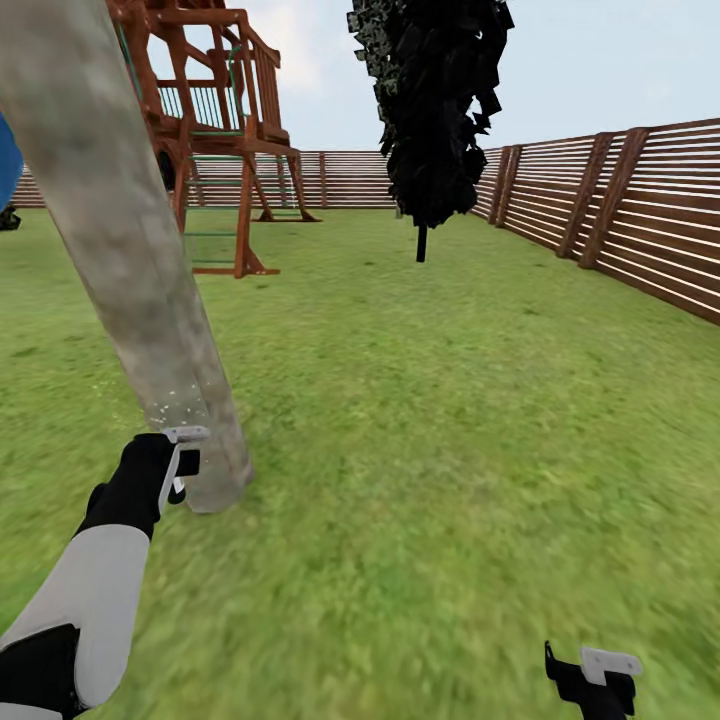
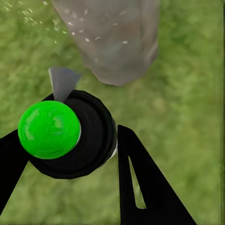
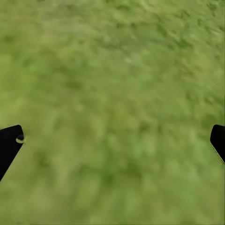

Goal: In the garden, pick up the pesticide atomizer on the floor and spray pesticide onto both trees until each tree trunk is fully covered.

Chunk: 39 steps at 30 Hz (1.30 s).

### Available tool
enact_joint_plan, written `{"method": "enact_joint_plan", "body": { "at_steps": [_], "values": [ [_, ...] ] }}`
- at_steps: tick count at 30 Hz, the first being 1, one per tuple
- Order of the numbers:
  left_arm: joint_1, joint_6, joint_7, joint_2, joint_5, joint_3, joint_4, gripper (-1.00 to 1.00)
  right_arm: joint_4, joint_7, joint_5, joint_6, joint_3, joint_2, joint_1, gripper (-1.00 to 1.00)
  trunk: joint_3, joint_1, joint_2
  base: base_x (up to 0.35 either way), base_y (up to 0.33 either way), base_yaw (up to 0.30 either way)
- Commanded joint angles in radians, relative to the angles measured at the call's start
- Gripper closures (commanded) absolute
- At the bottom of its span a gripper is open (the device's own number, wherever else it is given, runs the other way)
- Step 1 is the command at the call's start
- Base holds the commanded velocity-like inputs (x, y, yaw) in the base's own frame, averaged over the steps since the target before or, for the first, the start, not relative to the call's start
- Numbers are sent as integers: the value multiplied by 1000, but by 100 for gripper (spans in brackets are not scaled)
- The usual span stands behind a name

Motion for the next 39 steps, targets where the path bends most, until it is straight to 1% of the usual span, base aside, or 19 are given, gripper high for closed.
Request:
{"method": "enact_joint_plan", "body": {
  "at_steps": [1, 7, 13, 17, 21, 23, 24, 26, 30, 32, 33, 34, 35, 38, 39],
  "values": [
    [-1, 4, 3, 0, 1, 1, -1, 100, 2, -5, 11, -4, -6, 0, -1, -100, -1, 0, 0, 242, -182, 8],
    [0, 4, 4, 1, 1, 0, -1, 100, 2, -5, 11, -4, -6, 0, -1, -100, -1, 0, 0, 209, -204, 1],
    [2, 3, 4, 2, 0, -1, -1, 100, 2, -5, 11, -4, -6, 0, -1, -100, -1, 0, 0, 26, -266, 9],
    [4, 1, 5, 5, 0, -3, -1, 100, 2, -5, 11, -4, -5, 0, -1, -100, -1, 0, 0, 0, -271, 223],
    [8, -6, 6, 22, -3, 8, 0, 100, 2, -5, 11, -4, -5, 1, -1, -100, -1, 0, 0, 0, -272, 273],
    [32, -7, 6, 36, -3, 9, 1, 100, 2, -5, 11, -4, -6, 1, -1, -100, -1, 0, 0, 0, -273, 275],
    [45, -8, 6, 36, -2, 9, 1, 100, 2, -5, 11, -4, -6, 1, -1, -100, -1, 0, 0, 0, -273, 275],
    [64, -9, 7, 34, 0, 5, 9, 100, 2, -5, 11, -4, -6, 1, -1, -100, -1, 0, 0, 3, -273, 226],
    [71, -9, 9, 19, 5, 3, 13, 100, 2, -5, 11, -4, -6, 0, -1, -100, -1, 0, 0, 120, -258, 38],
    [71, -11, 9, 22, 4, 5, 13, 100, 2, -5, 11, -4, -6, 1, -1, -100, -1, 0, 0, 223, -203, 2],
    [71, -12, 9, 32, 1, 9, 13, 100, 2, -5, 11, -4, -6, 1, -1, -100, -1, 0, 0, 260, -171, 0],
    [72, -12, 10, 47, -1, 10, 13, 100, 2, -5, 11, -4, -6, 1, -1, -100, -1, 0, 0, 274, -153, 0],
    [73, -13, 10, 71, -1, 11, 14, 100, 2, -5, 11, -4, -6, 1, -1, -100, -1, 0, 0, 280, -145, 5],
    [99, -14, 11, 120, 1, 14, 12, 100, 2, -5, 11, -4, -6, 0, -1, -100, -1, 0, 0, 283, -140, 140],
    [104, -15, 11, 127, 1, 21, 12, 100, 2, -5, 11, -4, -6, 0, -1, -100, -1, 0, 0, 284, -139, 247]
  ]
}}
